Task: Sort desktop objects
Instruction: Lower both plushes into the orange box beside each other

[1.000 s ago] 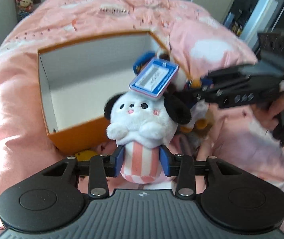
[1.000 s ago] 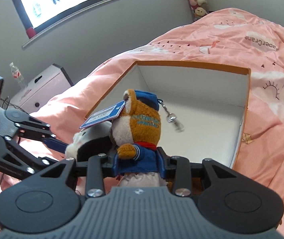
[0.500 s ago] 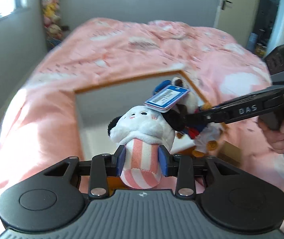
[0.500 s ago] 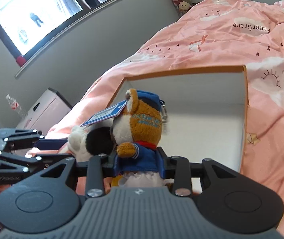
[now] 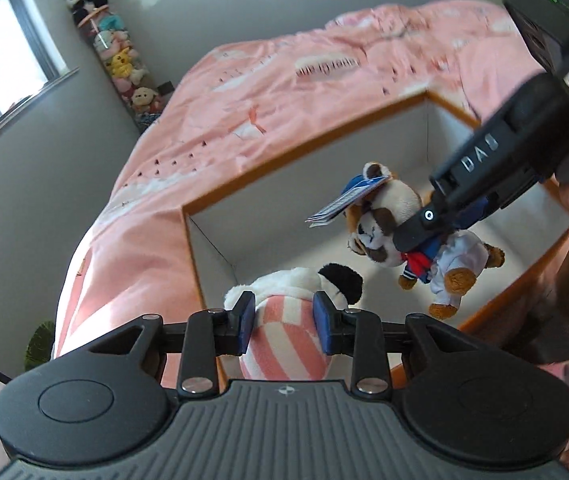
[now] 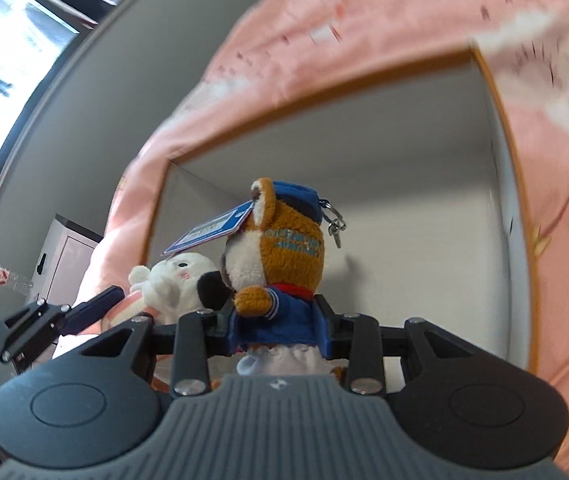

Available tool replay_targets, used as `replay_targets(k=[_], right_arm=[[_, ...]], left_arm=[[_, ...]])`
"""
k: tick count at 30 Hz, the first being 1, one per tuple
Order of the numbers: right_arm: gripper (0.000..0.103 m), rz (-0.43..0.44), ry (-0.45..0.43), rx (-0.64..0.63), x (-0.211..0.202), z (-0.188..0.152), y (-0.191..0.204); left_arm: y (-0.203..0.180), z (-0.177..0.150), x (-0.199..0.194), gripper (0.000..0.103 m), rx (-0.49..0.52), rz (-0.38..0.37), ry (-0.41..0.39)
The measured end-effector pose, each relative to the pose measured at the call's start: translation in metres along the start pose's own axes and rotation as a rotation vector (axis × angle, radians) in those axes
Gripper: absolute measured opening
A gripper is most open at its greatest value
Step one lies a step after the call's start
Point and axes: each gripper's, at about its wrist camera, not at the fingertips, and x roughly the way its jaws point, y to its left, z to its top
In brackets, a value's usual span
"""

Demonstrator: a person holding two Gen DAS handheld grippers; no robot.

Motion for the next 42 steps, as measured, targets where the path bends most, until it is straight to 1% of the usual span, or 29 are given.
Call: replay_targets(k=[3, 6, 8, 9, 10, 12, 15, 18, 20, 22, 24, 26, 28, 30, 32, 33, 35, 36, 38, 39, 40, 42], right_arm=[[0.038, 0.006, 0.023, 0.047, 0.010, -0.001, -0.007], [0.038, 0.011, 0.043, 0.082, 0.019, 0.000, -0.011], [0.038, 0.006, 0.060, 0.110, 0.024, 0.001, -0.012], [0.038, 0.001, 0.067, 0.128, 0.027, 0.001, -0.013], [0.038, -0.005, 0.072, 0.149, 0.029, 0.000, -0.013], [0.038, -0.016, 0.086, 0.170, 0.035, 0.001, -0.015], [0.038, -0.031, 0.102, 0.162, 0.042, -0.001, -0.011], [0.038, -0.058, 0.117, 0.148, 0.046, -0.004, -0.008], [0.038, -0.091, 0.125, 0.132, 0.049, -0.005, -0.008], [0.038, -0.111, 0.130, 0.124, 0.052, -0.006, -0.008], [0.038, -0.120, 0.130, 0.112, 0.053, -0.006, -0.007], [0.038, -0.136, 0.121, 0.079, 0.051, -0.006, -0.003], [0.038, -0.145, 0.116, 0.062, 0.049, -0.006, -0.002], [0.038, -0.140, 0.125, 0.059, 0.048, -0.006, -0.005], [0.038, -0.133, 0.137, 0.048, 0.046, -0.006, -0.009], [0.038, -0.132, 0.139, 0.043, 0.045, -0.006, -0.011], [0.038, -0.132, 0.144, 0.032, 0.044, -0.004, -0.011], [0.038, -0.128, 0.146, 0.031, 0.043, -0.005, -0.013], [0.038, -0.120, 0.150, 0.033, 0.046, 0.002, -0.008], [0.039, -0.116, 0.153, 0.033, 0.048, 0.005, -0.004], [0.039, -0.113, 0.156, 0.031, 0.050, 0.006, -0.002], [0.039, -0.106, 0.161, 0.033, 0.053, 0.006, 0.001]], left_arm=[[-0.005, -0.004, 0.009, 0.036, 0.034, 0.018, 0.012], [-0.014, -0.007, 0.017, 0.036, 0.092, 0.038, 0.037], [-0.020, -0.010, 0.024, 0.031, 0.141, 0.060, 0.078], [-0.022, -0.011, 0.025, 0.022, 0.157, 0.049, 0.093], [-0.023, -0.013, 0.026, 0.022, 0.163, 0.040, 0.107], [-0.020, -0.014, 0.026, 0.022, 0.144, 0.023, 0.109], [-0.009, -0.016, 0.026, 0.022, 0.092, -0.016, 0.136], [0.006, -0.016, 0.016, 0.023, 0.040, -0.063, 0.120], [0.015, -0.012, 0.012, 0.026, 0.042, -0.097, 0.108], [0.017, -0.004, 0.012, 0.043, 0.093, -0.109, 0.106], [0.016, 0.004, 0.020, 0.053, 0.161, -0.108, 0.140], [0.015, 0.011, 0.033, 0.053, 0.198, -0.146, 0.180], [0.017, 0.014, 0.049, 0.052, 0.197, -0.194, 0.249], [0.019, 0.018, 0.062, 0.052, 0.195, -0.212, 0.293], [0.016, 0.020, 0.074, 0.052, 0.220, -0.216, 0.337], [0.017, 0.021, 0.080, 0.053, 0.213, -0.227, 0.359], [0.020, 0.026, 0.087, 0.055, 0.173, -0.277, 0.402], [0.021, 0.028, 0.090, 0.057, 0.157, -0.292, 0.421], [0.020, 0.030, 0.097, 0.067, 0.153, -0.298, 0.443], [0.019, 0.030, 0.100, 0.076, 0.155, -0.299, 0.451], [0.018, 0.029, 0.103, 0.080, 0.150, -0.308, 0.460], [0.015, 0.028, 0.107, 0.084, 0.145, -0.301, 0.471]])
